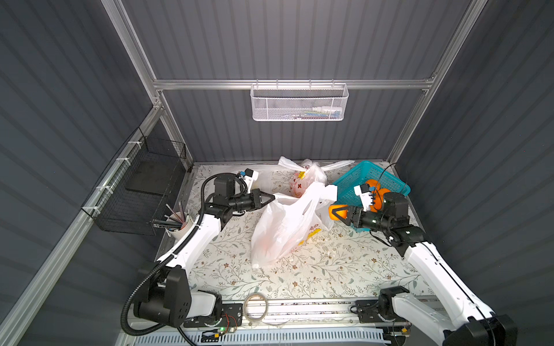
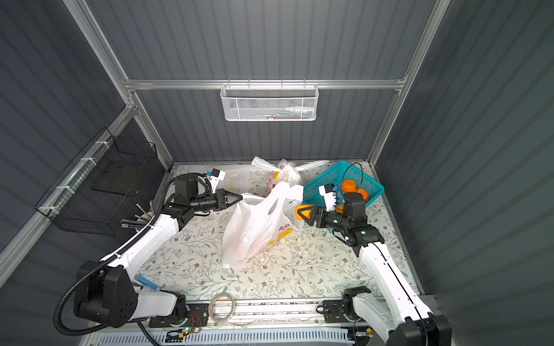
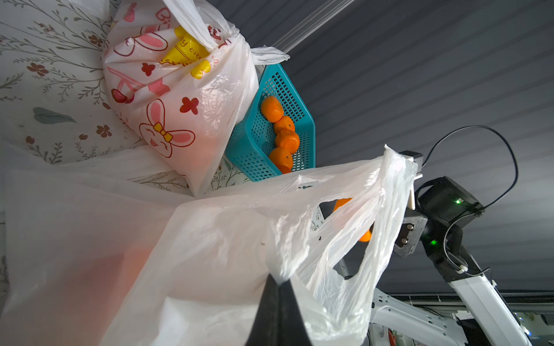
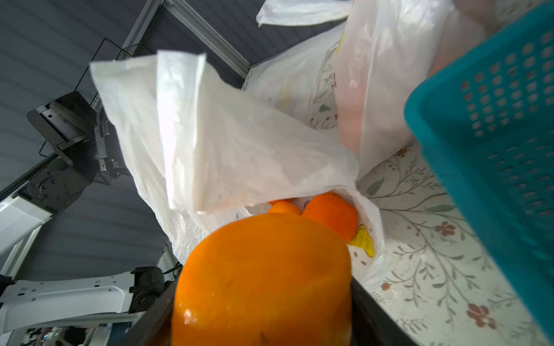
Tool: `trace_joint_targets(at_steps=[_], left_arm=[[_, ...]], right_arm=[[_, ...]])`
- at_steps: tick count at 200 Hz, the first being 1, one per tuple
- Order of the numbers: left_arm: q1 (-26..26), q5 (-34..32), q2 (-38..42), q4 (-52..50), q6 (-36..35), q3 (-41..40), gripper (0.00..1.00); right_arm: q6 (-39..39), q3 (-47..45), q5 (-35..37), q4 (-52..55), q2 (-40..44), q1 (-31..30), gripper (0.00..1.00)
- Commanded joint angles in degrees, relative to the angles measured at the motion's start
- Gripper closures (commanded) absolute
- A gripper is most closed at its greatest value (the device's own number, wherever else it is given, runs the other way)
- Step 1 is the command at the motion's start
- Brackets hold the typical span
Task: Place the oranges into plastic bags & tie knots
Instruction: Place the orange in the plastic bag.
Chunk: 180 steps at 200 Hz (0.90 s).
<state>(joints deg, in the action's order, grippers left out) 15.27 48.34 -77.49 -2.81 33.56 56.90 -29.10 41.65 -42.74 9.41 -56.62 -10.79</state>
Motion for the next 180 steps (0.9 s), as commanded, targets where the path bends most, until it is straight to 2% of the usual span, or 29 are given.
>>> trace_joint_targets(at_steps=[1,26,74,107,139,180], left_arm=[[-0.28,3.47,0.89,0.00,-2.40,0.75,1.00],[-0.24,5.87,1.46,-0.16,-3.35,0.02,1.00],[-0.24,8.81,2.26,-1.19,-6.10,-1.07,1.00],[-0.23,8.96,2.00,-0.95,-6.58,-1.14,1.00],[-0.16,9.81,1.46,0.08,-5.95,-0.93,1.00],[-0.20,8.28,1.71,-0.26,-6.05,-0.81,1.00]], right_arm=[[-9.58,-0.60,0.29,-10.32,-2.51,-2.02,0.30],[-11.78,0.74,2.59,-14.46,-7.07,-3.60,0.30],[-8.77,6.24,8.02,-11.71,-16.01,-7.47,0.29],[-9.83,5.88,7.33,-13.06,-19.95,-10.38,0.19],[-9.16,4.93,8.90,-12.37,-19.94,-10.83,0.08],[-5.55,4.52,13.35,-5.22,-13.72,-10.63,0.06]])
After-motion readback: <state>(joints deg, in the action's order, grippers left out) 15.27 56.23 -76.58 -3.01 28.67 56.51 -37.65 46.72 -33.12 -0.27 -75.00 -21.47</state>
